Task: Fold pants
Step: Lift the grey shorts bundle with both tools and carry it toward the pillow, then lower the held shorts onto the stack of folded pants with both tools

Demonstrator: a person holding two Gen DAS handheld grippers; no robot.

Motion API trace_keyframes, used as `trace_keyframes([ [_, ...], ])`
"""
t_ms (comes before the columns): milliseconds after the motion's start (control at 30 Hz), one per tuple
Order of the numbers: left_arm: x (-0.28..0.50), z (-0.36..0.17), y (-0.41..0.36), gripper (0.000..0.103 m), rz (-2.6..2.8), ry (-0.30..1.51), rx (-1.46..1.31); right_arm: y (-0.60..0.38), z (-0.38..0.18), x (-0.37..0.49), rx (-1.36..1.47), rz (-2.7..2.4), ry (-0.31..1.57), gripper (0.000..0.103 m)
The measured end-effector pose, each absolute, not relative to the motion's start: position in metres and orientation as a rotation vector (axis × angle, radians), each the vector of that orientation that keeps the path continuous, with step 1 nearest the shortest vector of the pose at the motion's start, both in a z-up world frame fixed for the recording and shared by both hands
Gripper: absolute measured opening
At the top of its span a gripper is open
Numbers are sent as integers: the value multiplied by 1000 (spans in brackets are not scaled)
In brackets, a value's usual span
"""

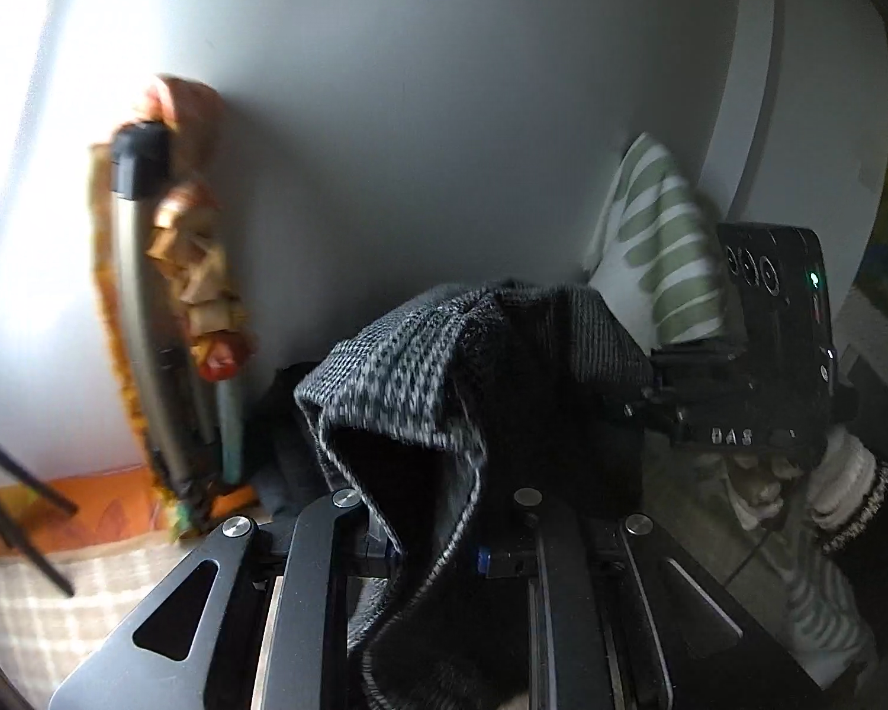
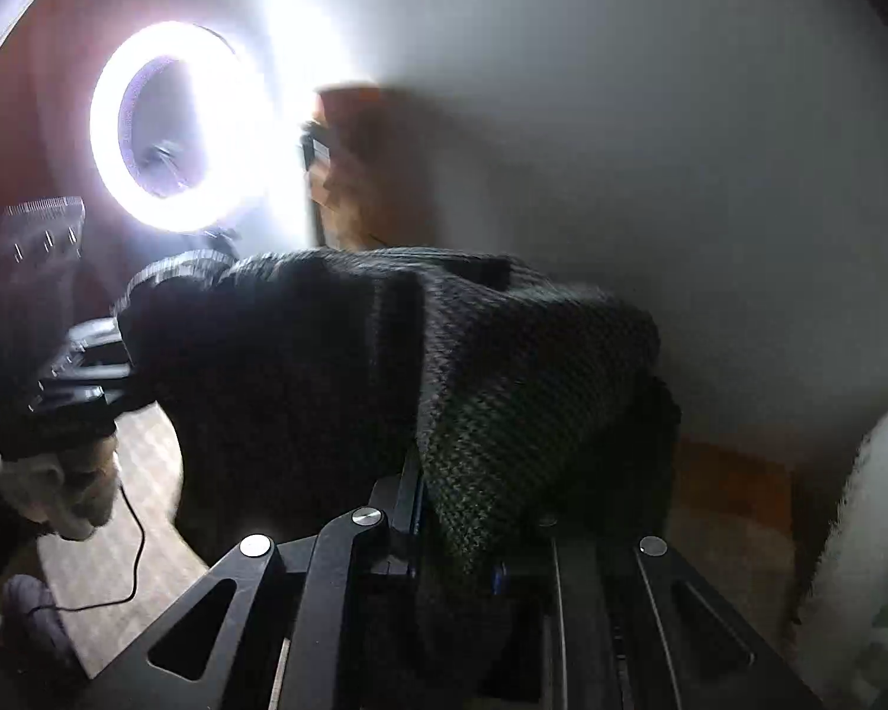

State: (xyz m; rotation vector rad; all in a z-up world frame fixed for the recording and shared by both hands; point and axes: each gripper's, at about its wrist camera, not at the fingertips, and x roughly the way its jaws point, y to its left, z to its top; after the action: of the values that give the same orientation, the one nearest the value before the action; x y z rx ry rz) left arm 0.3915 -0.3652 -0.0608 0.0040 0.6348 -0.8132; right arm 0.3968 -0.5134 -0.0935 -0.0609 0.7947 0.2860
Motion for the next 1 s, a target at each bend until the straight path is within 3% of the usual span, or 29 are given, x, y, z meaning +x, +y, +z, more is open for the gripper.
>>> trace_keyframes([
  [467, 437, -90, -408, 16, -719, 679, 78, -547, -129, 423, -57, 199, 804, 17],
  [600, 438, -93, -417, 23, -660, 670, 144, -552, -141, 432, -22, 190, 812, 17],
  [900, 455, -98, -406, 23, -592, 688, 135, -578, -152, 433, 80, 169, 814, 20],
  [1000, 460, -101, -404, 23, -567, 702, 127, -588, -155, 436, 127, 150, 817, 29],
])
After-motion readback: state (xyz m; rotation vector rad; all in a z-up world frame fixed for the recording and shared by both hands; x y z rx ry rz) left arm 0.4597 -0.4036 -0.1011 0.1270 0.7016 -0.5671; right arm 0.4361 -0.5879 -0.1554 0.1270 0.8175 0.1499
